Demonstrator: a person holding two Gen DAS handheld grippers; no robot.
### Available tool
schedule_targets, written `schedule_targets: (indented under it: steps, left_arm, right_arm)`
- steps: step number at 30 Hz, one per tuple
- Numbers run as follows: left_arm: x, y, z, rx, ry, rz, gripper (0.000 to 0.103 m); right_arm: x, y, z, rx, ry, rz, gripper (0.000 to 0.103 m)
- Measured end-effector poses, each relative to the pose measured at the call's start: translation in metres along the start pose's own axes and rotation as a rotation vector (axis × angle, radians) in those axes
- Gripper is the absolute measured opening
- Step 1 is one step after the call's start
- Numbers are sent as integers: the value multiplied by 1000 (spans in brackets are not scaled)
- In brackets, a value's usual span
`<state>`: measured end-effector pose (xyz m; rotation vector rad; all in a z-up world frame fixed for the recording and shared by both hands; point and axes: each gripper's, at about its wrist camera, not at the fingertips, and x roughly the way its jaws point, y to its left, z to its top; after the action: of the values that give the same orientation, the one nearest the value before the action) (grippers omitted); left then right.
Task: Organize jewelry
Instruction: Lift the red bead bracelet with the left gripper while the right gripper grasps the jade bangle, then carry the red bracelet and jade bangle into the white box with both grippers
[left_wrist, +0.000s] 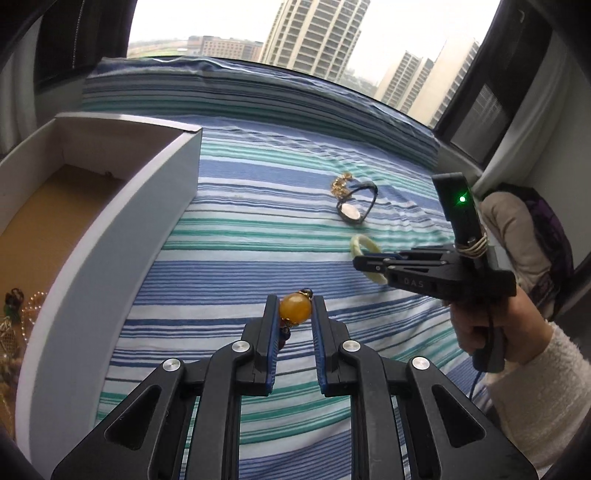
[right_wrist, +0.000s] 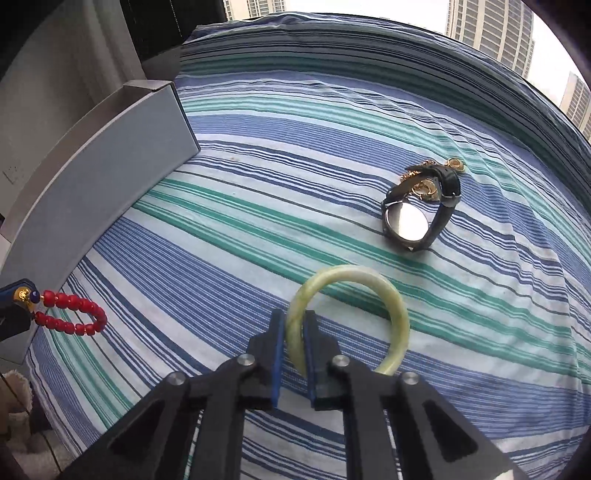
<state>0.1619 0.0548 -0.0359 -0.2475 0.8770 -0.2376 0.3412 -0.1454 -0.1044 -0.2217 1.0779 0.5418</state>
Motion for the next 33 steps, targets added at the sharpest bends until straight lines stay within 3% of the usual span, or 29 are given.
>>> schedule_targets:
  steps: [7,17,26,33]
  left_arm:
    - [-30,-2,2,-7,-43,1,15]
    - [-117,20,11,-95,-162,-18,15]
    - [-199,105,4,-236,-269,180,15]
    - [-203,179,-19,-373,-225,319,15]
  right_arm:
    - [-55,-17,-26,160,-83,177,10]
    - [-114,17,-16,128,-168,276,10]
    - [-150,121,38,-45,-260,424,10]
    - [-128,220,88,-202,-239,495,10]
